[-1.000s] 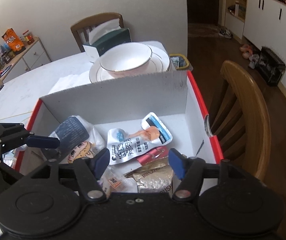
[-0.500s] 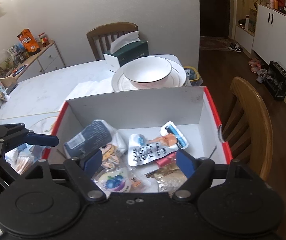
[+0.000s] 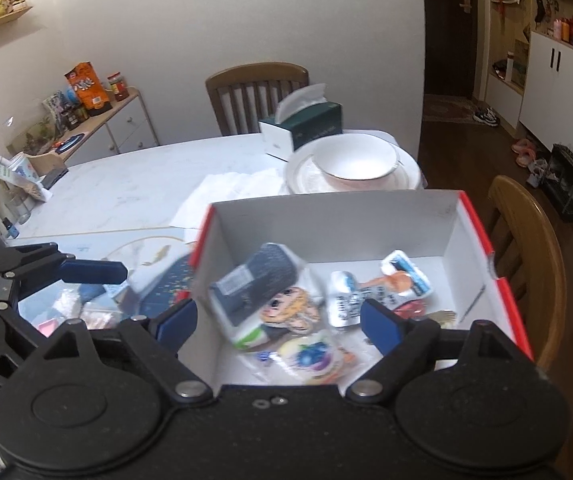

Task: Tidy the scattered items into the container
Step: 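Move both open tools back to the table toward the pink tray and swabs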

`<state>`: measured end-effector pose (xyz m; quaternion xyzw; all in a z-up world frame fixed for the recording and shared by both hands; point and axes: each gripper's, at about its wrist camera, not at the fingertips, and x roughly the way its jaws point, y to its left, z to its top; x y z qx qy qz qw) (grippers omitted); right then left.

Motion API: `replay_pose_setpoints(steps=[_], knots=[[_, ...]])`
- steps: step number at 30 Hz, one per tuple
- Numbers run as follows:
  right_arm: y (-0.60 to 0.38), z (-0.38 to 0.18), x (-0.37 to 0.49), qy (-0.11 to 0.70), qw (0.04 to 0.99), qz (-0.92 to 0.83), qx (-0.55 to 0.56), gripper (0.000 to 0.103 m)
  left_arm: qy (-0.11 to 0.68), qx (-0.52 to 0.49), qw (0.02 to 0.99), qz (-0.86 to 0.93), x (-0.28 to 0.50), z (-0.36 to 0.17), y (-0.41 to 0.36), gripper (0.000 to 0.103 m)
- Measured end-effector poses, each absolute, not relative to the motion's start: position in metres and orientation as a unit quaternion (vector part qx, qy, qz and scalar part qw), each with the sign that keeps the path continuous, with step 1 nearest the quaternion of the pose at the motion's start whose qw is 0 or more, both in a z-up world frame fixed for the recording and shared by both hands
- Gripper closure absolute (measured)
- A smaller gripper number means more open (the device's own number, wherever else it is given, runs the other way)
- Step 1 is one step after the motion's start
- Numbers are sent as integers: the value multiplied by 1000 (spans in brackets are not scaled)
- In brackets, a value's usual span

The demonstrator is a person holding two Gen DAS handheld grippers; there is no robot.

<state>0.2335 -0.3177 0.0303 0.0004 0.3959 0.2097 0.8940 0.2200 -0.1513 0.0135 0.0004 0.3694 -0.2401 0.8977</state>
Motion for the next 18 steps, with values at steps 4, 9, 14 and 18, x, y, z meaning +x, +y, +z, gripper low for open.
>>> replay_pose_setpoints(steps=[4,9,14,18], knots=[[-294,32,221,395,894,212,6,14,358,7,903,-236,206,18,-126,1],[-260,31,209,394,894,216,4,14,354,5,908,-223,189,18,-86,1],[-219,26,201,398,890,224,-9,13,351,10,914,-204,174,14,-44,1],[-187,20,194,400,887,230,-26,13,342,17,922,-179,164,12,-11,1]])
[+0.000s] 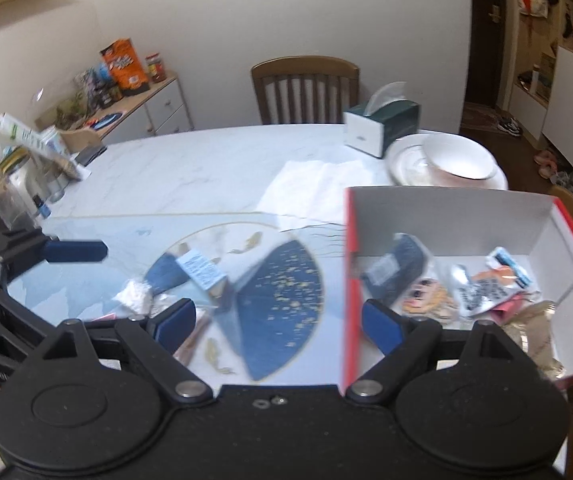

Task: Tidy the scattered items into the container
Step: 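Move both open tools back to the table toward the pink tray and swabs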

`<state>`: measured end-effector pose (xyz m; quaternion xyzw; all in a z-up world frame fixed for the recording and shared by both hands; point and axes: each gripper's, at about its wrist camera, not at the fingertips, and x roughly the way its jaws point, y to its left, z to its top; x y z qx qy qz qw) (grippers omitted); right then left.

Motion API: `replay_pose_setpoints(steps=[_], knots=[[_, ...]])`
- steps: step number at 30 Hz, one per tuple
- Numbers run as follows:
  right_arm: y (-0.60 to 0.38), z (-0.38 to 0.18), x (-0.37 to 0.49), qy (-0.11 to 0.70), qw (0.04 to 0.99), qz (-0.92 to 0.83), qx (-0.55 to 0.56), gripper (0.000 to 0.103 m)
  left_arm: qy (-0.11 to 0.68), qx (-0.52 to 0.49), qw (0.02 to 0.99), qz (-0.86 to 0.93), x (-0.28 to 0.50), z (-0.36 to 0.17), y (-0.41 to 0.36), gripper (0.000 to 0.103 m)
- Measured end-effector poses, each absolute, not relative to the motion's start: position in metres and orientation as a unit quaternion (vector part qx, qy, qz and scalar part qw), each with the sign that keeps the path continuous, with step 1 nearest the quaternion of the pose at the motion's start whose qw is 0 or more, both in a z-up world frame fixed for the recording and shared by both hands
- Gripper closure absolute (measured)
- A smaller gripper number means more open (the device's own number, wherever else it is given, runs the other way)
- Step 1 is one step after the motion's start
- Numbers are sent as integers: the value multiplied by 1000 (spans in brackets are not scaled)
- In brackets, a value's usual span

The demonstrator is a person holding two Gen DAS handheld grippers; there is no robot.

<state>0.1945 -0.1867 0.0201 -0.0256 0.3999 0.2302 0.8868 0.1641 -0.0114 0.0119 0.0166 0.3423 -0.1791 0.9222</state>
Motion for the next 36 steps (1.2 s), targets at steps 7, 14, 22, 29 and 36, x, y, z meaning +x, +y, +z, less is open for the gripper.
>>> replay_pose_setpoints(steps=[7,14,22,29,36], knots=[[-135,11,186,409,879,243,-37,13,340,5,929,-147,154,6,42,1],[-93,-4,185,419,872,244,-62,12,355,-12,925,-131,144,-17,93,1],[-68,-36,192,450,862,223,-68,12,391,11,909,-145,145,-56,115,0],[-51,-60,197,468,855,209,-80,13,405,37,898,-167,145,-83,116,0],[-40,-78,206,484,847,198,-95,14,405,59,895,-177,152,-95,109,0]])
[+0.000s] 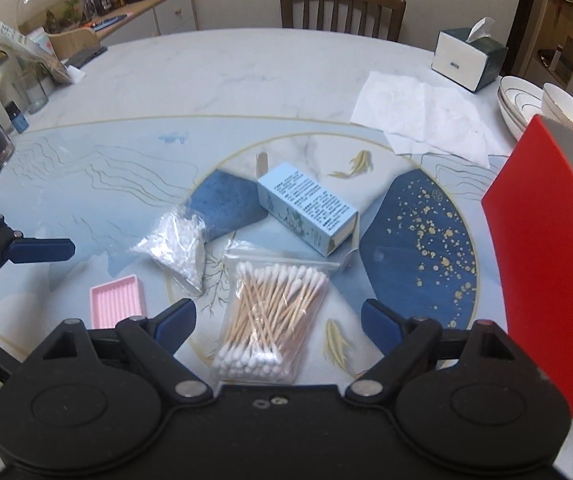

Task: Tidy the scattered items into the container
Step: 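Move both open tools back to the table toward the pink tray and swabs, then grasp the pink tray with left tool while right tool grasps cotton swab bag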

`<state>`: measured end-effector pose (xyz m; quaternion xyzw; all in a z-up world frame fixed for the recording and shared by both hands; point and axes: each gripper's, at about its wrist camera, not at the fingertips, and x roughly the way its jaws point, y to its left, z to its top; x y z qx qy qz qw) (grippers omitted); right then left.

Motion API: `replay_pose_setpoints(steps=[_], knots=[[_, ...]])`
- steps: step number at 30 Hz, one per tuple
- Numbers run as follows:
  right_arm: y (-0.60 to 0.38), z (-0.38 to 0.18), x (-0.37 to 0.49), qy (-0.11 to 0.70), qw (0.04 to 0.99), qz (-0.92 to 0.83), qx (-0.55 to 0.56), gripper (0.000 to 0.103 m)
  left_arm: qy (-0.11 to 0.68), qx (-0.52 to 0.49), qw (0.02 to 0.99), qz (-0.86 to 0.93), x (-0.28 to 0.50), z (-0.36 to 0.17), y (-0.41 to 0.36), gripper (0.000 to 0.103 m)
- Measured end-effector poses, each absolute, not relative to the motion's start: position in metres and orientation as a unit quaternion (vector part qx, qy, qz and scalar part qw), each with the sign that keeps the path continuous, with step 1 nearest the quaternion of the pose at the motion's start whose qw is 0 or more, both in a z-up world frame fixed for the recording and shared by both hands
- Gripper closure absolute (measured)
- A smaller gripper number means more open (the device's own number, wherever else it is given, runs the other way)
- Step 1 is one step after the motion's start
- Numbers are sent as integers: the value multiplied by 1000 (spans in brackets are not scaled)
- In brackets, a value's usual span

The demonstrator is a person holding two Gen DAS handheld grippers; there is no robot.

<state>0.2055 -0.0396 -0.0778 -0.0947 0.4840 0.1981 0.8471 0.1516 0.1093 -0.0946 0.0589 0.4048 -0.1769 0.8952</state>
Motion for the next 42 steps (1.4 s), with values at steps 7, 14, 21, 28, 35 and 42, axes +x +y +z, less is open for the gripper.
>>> replay_pose_setpoints(steps=[7,14,21,28,35,42], knots=[[-37,-88,210,493,842,194,-100,17,406,64,894,-178,159,-103,106,1],[-37,-95,214,503,837,193,-94,20,404,69,894,-180,160,-106,103,12],[-35,-97,214,500,838,193,-98,25,398,78,897,-176,158,-107,98,37],[-34,-96,214,496,840,193,-105,37,394,85,898,-176,157,-106,96,56],[-33,-93,212,496,840,194,-106,56,397,85,897,-172,158,-105,95,57],[-36,-90,207,497,840,192,-107,65,399,87,897,-169,156,-104,93,57]])
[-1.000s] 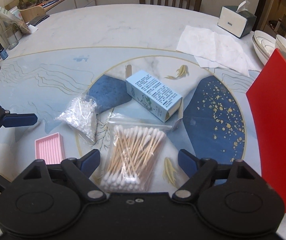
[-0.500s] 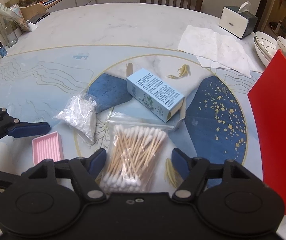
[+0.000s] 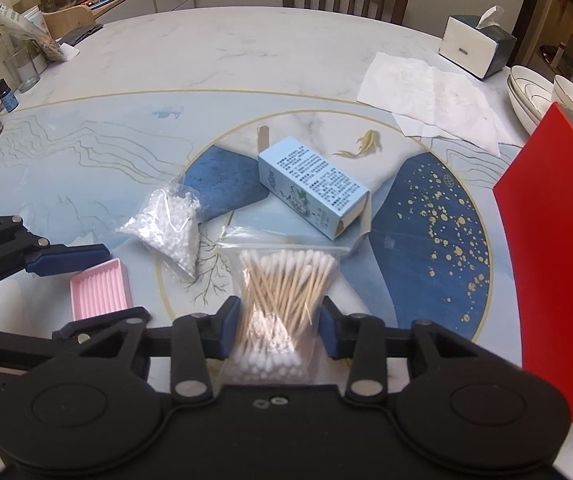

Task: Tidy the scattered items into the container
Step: 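Grasp the pink tray with left tool while right tool grasps cotton swab bag, then carry the pink tray and cotton swab bag over the box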

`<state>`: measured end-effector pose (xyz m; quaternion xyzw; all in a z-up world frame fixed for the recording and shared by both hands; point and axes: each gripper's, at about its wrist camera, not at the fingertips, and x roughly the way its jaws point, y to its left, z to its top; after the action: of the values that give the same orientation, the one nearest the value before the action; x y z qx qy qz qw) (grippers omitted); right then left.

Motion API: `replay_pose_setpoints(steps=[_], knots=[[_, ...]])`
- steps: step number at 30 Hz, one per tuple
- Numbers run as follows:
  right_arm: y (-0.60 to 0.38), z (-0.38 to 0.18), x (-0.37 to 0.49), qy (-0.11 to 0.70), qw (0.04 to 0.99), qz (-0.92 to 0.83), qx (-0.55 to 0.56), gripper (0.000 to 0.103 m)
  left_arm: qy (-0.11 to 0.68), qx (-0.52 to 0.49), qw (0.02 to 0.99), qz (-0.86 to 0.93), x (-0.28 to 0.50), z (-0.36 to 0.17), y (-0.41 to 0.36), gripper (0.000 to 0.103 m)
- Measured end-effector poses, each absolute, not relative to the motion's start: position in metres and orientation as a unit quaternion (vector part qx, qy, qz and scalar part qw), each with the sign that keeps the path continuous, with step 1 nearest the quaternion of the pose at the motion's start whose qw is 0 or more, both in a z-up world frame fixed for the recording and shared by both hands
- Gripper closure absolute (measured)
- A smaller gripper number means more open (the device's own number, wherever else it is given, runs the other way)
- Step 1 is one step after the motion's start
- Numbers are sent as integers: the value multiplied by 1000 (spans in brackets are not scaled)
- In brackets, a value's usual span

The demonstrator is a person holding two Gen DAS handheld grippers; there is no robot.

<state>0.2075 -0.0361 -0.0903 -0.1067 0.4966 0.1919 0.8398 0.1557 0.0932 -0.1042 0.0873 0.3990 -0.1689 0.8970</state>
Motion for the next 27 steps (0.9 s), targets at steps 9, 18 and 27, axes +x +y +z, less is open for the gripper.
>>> replay_pose_setpoints(steps=[9,18,27], knots=[[-50,-84,199,493,844,189,-97,68,396,81,899,-167,150,-99,86,57],[-64,-78,190,492,843,198,-86,68,400,68,901,-156,144,-95,78,57],[-80,-68,181,493,840,212,-77,68,406,55,901,-142,139,-90,70,57]])
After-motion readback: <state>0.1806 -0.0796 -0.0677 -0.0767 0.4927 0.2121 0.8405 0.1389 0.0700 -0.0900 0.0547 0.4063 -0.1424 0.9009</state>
